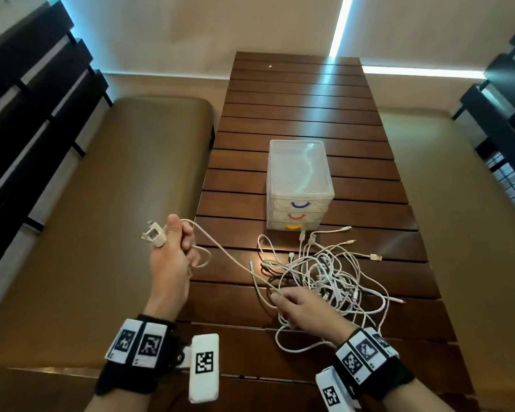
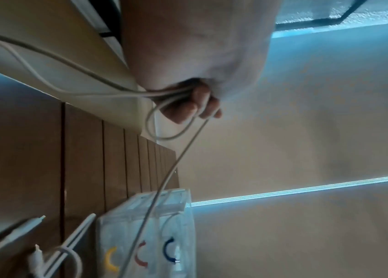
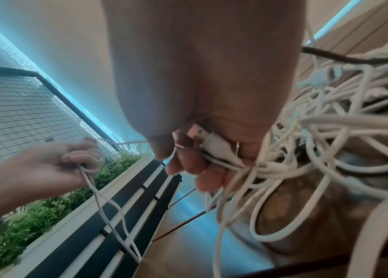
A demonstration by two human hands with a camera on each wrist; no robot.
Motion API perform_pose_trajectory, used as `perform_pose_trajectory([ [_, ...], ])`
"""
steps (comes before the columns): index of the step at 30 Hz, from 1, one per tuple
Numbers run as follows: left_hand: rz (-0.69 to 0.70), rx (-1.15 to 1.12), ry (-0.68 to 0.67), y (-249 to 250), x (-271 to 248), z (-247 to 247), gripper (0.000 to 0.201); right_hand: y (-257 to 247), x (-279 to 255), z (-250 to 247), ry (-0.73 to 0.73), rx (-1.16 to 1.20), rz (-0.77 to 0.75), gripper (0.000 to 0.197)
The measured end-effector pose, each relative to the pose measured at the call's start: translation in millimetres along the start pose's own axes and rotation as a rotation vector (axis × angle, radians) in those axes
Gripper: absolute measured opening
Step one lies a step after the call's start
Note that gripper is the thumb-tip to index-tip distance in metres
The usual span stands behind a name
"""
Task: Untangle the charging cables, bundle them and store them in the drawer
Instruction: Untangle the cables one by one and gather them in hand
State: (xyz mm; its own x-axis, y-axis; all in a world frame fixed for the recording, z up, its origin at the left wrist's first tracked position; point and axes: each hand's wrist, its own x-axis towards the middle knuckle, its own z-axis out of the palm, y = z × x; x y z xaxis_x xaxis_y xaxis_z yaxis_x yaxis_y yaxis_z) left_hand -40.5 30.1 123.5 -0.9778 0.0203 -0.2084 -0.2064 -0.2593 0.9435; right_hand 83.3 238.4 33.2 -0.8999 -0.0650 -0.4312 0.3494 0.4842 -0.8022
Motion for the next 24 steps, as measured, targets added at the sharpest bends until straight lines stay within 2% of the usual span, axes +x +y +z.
perform_pose_trajectory([
  [2, -0.046, 0.220, 0.025, -10, 6, -8, 0.037, -2, -3, -2, 0.072, -0.057, -0.034, 0.041],
  [4, -0.082, 0.674, -0.018, -27, 6, -15, 0.032, -8, -6, -4, 0.111, -0.126, -0.033, 0.042],
  [6, 0.037, 0.994, -0.073, -41, -3, -17, 0.032, -14, -7, -5, 0.099, -0.220, 0.007, 0.046],
  [8, 0.197, 1.015, -0.171, -45, -19, -10, 0.044, -17, -6, -4, 0.082, -0.291, 0.050, 0.049],
  [10, 0.281, 0.936, -0.398, -50, -34, -2, 0.059, -22, -5, -3, 0.063, -0.332, 0.061, 0.048],
  [12, 0.224, 0.981, -0.624, -58, -44, 8, 0.065, -26, -4, -1, 0.025, -0.317, 0.041, 0.045],
  [14, 0.102, 1.204, -0.761, -63, -49, 16, 0.053, -30, -5, -1, -0.003, -0.277, 0.004, 0.041],
  [15, 0.068, 1.281, -0.772, -67, -49, 18, 0.043, -29, -5, -2, 0.000, -0.269, -0.014, 0.040],
  [17, 0.062, 1.297, -0.739, -68, -49, 19, 0.019, -27, -7, -3, 0.012, -0.249, -0.043, 0.044],
  [19, 0.070, 1.258, -0.718, -65, -49, 18, 0.026, -24, -8, -2, 0.014, -0.191, -0.045, 0.053],
  [21, 0.089, 1.155, -0.659, -58, -46, 15, 0.030, -20, -8, -2, -0.011, -0.196, -0.020, 0.046],
  [22, 0.116, 1.073, -0.593, -52, -44, 14, 0.030, -18, -9, -2, -0.029, -0.223, 0.003, 0.041],
  [24, 0.165, 0.838, -0.368, -43, -35, 9, 0.035, -14, -9, -1, -0.060, -0.261, 0.059, 0.041],
])
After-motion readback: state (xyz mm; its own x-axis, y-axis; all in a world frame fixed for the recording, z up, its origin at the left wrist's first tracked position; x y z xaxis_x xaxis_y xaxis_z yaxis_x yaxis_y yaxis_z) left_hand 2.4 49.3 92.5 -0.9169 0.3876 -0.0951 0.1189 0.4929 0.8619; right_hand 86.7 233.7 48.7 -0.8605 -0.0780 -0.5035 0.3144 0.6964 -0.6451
